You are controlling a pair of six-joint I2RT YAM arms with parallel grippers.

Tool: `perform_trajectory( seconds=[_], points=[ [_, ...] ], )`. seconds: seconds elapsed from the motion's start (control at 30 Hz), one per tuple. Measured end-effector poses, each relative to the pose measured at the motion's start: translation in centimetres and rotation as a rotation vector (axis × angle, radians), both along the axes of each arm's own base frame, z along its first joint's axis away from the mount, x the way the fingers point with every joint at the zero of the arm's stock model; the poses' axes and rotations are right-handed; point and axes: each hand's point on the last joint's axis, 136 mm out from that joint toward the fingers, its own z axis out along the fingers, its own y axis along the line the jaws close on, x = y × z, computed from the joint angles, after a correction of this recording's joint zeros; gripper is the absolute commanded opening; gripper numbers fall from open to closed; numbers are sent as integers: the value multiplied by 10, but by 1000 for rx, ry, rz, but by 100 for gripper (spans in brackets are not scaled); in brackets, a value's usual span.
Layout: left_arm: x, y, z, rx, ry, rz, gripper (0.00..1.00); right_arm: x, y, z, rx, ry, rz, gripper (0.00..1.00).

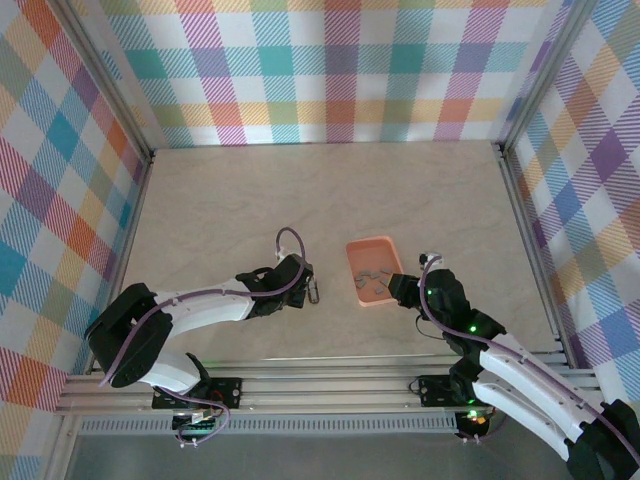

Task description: Load the staples into the stapler

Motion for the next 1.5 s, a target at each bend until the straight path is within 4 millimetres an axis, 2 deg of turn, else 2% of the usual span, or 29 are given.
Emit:
perform_trajectory(
  seconds=[0.83, 1.13, 1.5],
  points=[
    [-1, 3, -3, 21, 8, -7, 13, 0, 0, 0, 2, 1, -2, 31],
    [0, 4, 14, 2, -32, -9, 14, 0, 0, 0, 2, 1, -2, 31],
    [-2, 6, 5, 27, -15, -19, 14, -1, 0, 3, 10, -8, -2, 31]
  ],
)
